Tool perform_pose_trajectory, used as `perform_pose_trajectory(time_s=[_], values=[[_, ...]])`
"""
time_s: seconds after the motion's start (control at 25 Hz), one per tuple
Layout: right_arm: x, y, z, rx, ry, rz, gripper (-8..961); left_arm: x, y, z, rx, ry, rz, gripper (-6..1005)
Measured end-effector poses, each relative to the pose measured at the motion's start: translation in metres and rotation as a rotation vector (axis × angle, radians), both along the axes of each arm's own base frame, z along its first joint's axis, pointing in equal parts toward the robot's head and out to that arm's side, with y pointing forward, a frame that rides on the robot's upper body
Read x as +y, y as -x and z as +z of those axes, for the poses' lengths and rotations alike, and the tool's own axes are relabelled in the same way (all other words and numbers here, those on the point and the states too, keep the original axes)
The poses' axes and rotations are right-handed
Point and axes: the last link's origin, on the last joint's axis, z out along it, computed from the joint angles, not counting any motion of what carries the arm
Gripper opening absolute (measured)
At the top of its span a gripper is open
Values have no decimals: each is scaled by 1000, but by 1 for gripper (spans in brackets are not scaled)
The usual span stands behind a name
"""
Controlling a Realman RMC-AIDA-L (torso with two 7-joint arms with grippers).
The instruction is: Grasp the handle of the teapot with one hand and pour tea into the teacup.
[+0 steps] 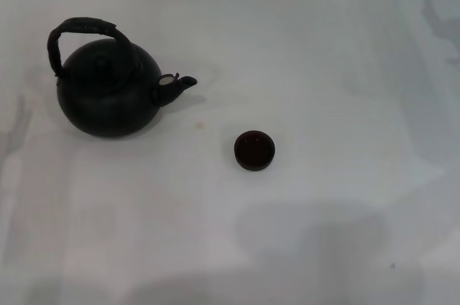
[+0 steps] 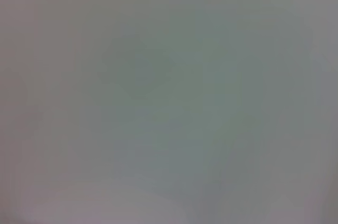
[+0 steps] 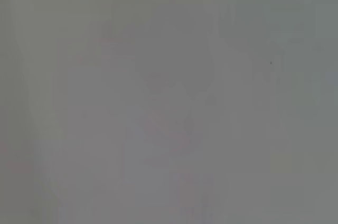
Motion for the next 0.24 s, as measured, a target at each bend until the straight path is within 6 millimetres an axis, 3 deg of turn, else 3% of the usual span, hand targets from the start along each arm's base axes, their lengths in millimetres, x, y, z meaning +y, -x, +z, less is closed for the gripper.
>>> perform_pose_trajectory(time_s=[0.24], values=[[1,0,1,-1,-3,-1,858,2,-1,0,0,1,-3,877]])
